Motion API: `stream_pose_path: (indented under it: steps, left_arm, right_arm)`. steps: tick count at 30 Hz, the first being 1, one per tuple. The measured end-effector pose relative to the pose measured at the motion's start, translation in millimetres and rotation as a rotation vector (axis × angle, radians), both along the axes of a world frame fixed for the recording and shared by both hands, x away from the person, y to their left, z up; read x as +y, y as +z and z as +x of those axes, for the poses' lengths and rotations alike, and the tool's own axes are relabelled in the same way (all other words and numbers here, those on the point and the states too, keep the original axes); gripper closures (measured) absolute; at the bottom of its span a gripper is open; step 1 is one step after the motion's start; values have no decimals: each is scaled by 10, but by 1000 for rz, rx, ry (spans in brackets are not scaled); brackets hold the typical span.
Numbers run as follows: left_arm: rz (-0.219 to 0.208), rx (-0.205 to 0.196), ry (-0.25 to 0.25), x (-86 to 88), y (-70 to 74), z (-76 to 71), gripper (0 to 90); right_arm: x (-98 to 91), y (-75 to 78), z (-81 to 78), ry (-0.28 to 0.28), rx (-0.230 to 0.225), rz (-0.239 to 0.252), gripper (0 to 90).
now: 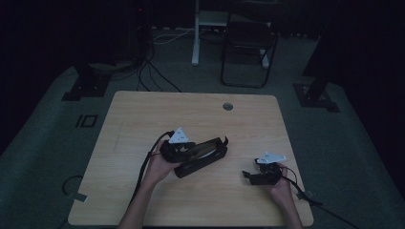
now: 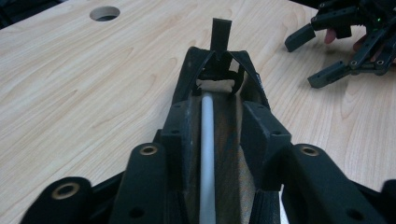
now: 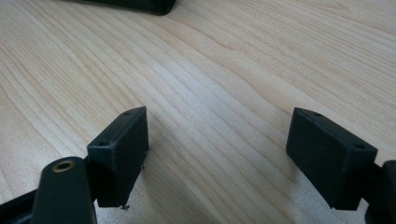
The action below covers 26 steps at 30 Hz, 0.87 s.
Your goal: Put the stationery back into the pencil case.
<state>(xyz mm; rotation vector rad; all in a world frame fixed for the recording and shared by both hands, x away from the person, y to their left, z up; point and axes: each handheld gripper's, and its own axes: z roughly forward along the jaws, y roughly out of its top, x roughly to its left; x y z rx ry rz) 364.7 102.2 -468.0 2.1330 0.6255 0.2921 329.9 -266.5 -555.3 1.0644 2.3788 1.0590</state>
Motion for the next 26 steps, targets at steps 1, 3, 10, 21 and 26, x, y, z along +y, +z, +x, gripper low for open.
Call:
stream_pose_path:
  steps: [1,3,10,21,26]
  left_arm:
    - [-4,-1,1,17,8,1,621]
    - [-12,-2,7,52,29,2,605]
    - [-27,-6,6,165,106,6,573]
    - [-6,11,10,311,129,39,555]
    - [-14,13,13,369,140,50,555]
  right_arm:
    - [-1,0,1,1,-1,-1,211]
    - [-1,0,0,1,0,-1,211]
    - [-2,0,1,2,-1,-2,211]
    - [0,0,0,0,0,0,211]
    - [-1,0,1,1,0,0,211]
